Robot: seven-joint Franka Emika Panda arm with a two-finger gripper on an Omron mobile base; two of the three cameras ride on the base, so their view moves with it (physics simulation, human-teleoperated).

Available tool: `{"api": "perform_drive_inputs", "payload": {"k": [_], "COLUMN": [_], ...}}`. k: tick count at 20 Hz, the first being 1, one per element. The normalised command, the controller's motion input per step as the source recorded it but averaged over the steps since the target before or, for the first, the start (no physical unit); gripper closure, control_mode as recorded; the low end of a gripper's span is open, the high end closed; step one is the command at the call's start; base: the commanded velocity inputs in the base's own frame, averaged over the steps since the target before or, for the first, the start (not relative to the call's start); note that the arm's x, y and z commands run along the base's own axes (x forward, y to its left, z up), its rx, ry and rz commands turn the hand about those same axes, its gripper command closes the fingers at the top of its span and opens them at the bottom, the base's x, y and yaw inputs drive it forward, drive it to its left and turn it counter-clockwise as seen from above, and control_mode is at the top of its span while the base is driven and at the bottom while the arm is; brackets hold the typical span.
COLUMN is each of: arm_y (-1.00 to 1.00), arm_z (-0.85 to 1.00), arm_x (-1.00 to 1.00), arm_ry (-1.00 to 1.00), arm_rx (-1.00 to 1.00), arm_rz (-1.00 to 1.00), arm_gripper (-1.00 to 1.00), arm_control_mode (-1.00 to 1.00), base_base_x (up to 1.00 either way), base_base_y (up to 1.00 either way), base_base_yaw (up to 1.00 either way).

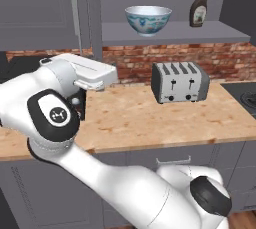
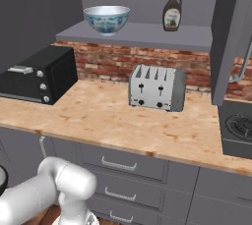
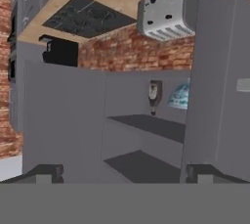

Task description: Pick the mug and place it in the sink. Pick the bowl and place it in the open cabinet and then close the cabinet.

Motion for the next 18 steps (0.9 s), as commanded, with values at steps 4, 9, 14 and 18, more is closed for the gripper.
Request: {"api": "perform_drive_inputs", "payload": {"k": [4,9,14,18], "arm_y": [0.17,0.01,-0.09,0.12], "arm_z": [0.0,0.0,-0.02,-0.05], "arm_x": [0.54,0.23,0.0,-0.06], "arm_ry": [0.06,0.01,0.0,0.0], "arm_rx": [-0.02,0.0,0.0,0.0], "arm_rz": [0.0,0.0,0.0,0.0], "arm_gripper": [-1.0,-1.0,-1.0,-1.0], "arm_control_mode": [-1.0,-1.0,-1.0,-1.0], "base_base_x": [0.0,0.0,0.0,0.0], "base_base_y": [0.0,0.0,0.0,0.0], "base_base_yaw": [0.0,0.0,0.0,0.0]}}
